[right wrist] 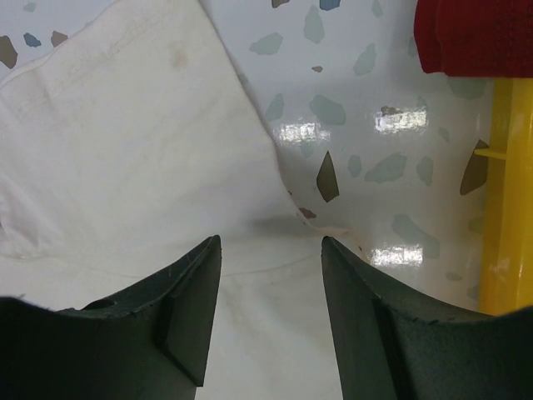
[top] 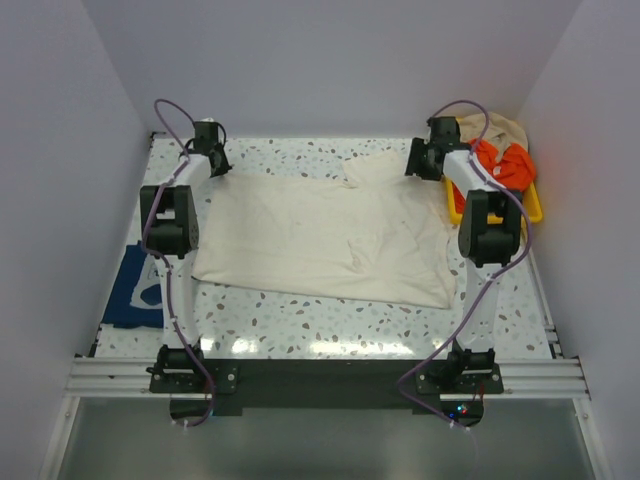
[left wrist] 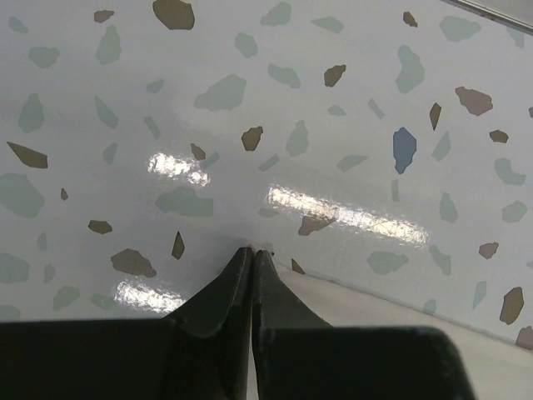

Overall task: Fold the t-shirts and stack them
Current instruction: Fold the tshirt

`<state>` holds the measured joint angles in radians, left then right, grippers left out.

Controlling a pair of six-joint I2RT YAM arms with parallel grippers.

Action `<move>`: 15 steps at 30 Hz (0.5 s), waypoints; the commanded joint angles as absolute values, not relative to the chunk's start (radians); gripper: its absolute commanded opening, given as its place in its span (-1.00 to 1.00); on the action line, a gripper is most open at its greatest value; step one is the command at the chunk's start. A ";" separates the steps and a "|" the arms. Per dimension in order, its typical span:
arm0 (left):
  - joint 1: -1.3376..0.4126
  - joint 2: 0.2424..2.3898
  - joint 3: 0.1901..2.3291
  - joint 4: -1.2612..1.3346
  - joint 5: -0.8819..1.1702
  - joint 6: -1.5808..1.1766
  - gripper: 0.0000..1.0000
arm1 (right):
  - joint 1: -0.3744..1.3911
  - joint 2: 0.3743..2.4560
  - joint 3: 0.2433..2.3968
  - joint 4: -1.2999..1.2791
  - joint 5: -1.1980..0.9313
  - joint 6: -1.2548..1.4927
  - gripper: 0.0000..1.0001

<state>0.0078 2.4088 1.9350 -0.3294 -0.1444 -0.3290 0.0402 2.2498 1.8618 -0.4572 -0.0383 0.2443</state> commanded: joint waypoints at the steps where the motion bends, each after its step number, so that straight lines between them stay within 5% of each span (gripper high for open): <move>1: 0.008 2.390 1.901 -0.281 -0.144 -0.322 -0.92 | 0.032 2.276 1.911 -0.476 -0.015 0.222 0.10; 15: 0.008 2.378 1.871 -0.255 -0.123 -0.333 -1.00 | 0.031 2.375 1.944 -0.410 -0.064 0.242 0.06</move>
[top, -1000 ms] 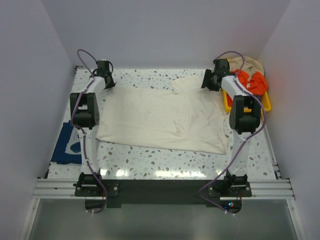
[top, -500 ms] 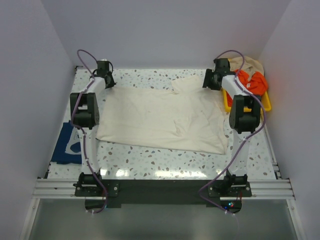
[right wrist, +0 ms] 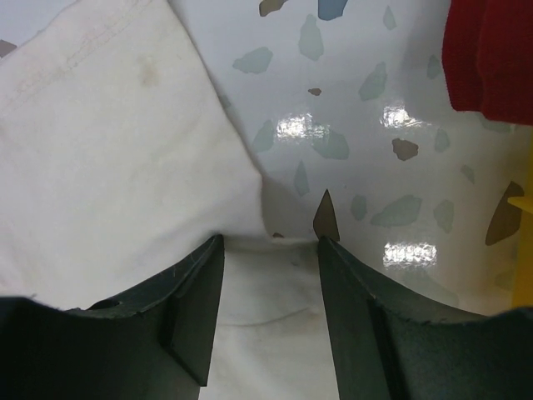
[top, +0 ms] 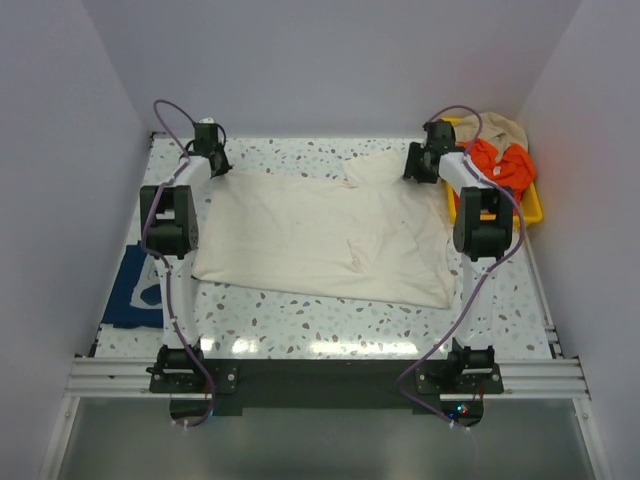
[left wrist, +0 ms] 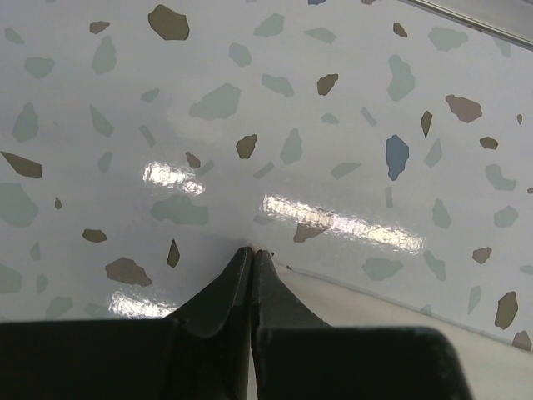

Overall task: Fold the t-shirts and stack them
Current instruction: Fold the tshirt

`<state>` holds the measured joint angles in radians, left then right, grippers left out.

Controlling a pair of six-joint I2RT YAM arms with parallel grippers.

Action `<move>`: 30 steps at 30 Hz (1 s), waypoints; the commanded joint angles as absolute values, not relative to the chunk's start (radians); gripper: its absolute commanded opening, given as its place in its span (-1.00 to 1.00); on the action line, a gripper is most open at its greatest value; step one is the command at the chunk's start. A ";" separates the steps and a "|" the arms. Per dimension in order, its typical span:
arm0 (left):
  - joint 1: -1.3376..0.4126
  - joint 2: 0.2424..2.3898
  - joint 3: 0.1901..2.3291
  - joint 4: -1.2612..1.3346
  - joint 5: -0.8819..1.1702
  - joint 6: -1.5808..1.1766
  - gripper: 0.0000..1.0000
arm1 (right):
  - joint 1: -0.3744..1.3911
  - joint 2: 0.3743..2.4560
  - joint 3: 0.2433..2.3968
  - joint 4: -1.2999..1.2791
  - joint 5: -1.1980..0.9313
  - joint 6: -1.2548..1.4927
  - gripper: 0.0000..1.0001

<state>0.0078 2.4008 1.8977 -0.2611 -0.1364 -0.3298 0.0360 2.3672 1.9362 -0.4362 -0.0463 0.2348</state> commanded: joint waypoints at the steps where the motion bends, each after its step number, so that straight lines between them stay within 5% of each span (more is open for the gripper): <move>1: 0.009 2.378 1.870 -0.253 -0.123 -0.334 -1.00 | 0.031 2.369 1.936 -0.391 -0.067 0.245 0.05; 12: 0.008 2.322 1.802 -0.169 -0.097 -0.371 -1.00 | 0.029 2.318 1.954 -0.414 -0.025 0.249 -0.80; 30: 0.060 2.393 1.951 -0.040 0.060 -0.505 -1.00 | 0.011 2.394 2.173 -0.448 0.015 0.238 -0.89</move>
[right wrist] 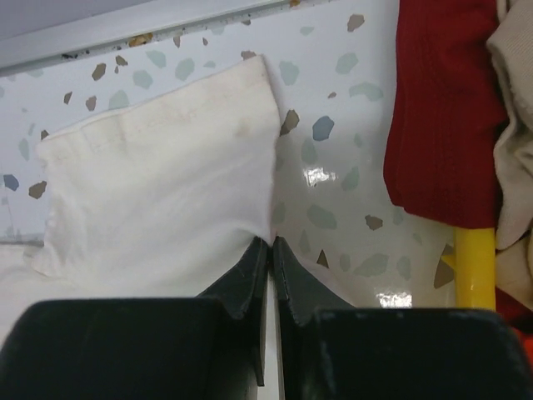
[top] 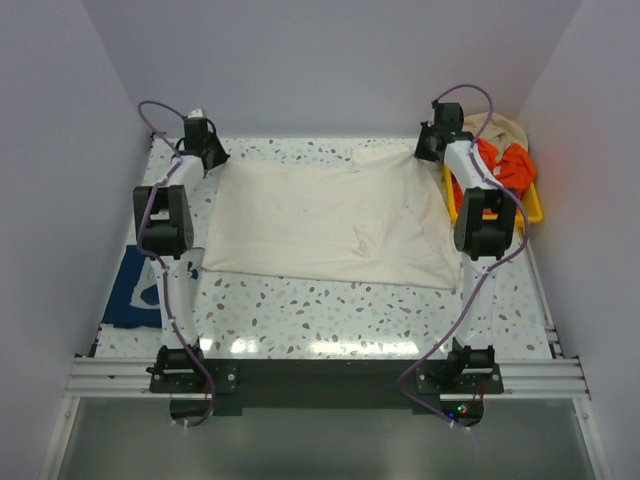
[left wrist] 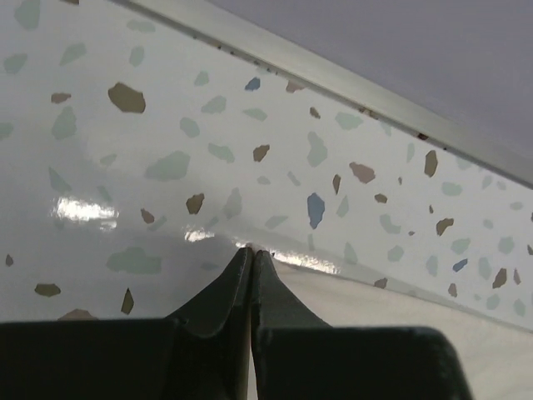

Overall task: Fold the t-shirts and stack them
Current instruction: Fold the tshirt

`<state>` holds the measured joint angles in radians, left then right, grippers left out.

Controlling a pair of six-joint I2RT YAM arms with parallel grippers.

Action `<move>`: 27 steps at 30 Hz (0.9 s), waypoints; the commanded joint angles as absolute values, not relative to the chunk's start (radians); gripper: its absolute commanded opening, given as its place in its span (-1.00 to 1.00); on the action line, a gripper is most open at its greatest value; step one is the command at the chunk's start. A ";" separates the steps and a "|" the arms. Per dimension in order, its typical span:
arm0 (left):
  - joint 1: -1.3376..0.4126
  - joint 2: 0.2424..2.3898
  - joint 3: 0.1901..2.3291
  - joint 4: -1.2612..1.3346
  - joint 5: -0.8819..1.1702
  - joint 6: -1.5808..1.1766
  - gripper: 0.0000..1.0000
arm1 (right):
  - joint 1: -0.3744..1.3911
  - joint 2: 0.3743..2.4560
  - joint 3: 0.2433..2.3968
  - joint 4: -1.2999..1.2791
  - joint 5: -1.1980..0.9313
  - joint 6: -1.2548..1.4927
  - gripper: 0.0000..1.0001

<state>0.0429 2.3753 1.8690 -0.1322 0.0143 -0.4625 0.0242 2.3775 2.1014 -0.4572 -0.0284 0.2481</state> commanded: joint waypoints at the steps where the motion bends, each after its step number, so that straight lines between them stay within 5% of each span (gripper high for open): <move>1: 0.063 2.407 1.965 -0.037 0.066 -0.509 -1.00 | 0.003 2.398 2.181 -0.451 0.015 0.238 -0.89; 16: 0.087 2.421 2.049 -0.015 0.169 -0.551 -1.00 | 0.003 2.267 2.027 -0.405 -0.017 0.238 -0.91; 27: 0.126 2.235 1.750 0.060 0.172 -0.542 -1.00 | 0.003 2.010 1.649 -0.327 -0.003 0.268 -0.95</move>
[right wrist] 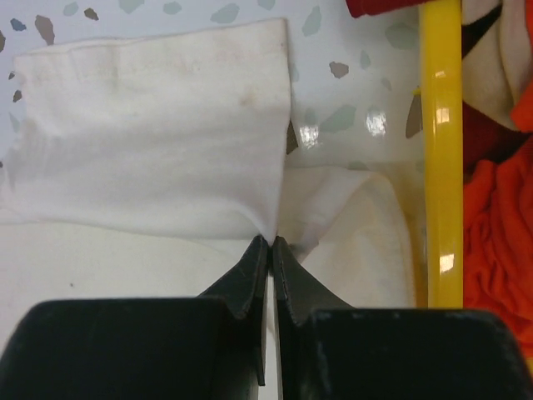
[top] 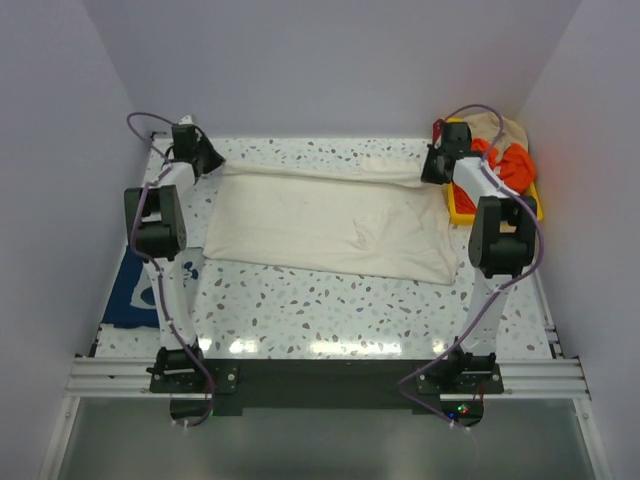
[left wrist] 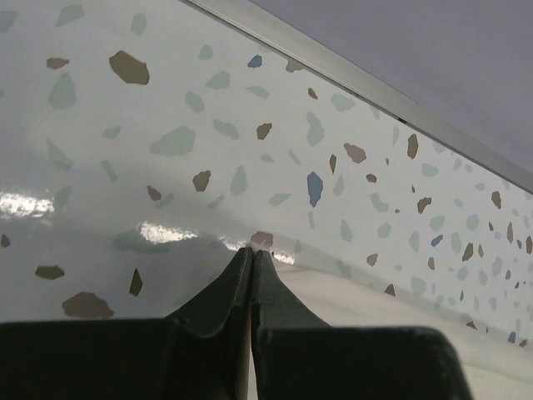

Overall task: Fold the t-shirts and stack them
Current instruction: Fold the tshirt

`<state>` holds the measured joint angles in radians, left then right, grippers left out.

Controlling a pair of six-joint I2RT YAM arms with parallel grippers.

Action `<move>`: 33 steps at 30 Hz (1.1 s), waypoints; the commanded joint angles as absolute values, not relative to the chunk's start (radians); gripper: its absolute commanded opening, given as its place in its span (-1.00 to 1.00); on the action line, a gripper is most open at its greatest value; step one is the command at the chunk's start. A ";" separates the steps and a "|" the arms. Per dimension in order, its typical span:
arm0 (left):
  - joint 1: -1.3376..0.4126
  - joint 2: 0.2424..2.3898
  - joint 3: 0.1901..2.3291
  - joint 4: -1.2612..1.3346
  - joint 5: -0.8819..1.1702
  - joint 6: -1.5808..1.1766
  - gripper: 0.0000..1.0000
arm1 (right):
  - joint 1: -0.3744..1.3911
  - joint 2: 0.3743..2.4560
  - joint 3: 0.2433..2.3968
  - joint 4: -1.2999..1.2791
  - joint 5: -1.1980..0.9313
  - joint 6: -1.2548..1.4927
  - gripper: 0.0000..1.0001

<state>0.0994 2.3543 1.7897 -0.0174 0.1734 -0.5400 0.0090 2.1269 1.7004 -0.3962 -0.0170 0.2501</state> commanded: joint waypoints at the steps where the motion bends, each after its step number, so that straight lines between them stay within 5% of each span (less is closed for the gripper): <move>1: 0.127 2.223 1.712 0.066 0.169 -0.540 -1.00 | 0.002 1.993 1.626 -0.318 -0.003 0.275 -0.95; 33: 0.150 1.905 1.287 0.054 0.101 -0.561 -1.00 | 0.003 1.597 1.097 -0.316 0.089 0.406 -1.00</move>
<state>0.1307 1.9633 1.2995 0.0280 0.1455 -0.5583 0.0093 1.6455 1.1233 -0.3382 0.0208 0.4011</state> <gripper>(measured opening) 0.040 0.040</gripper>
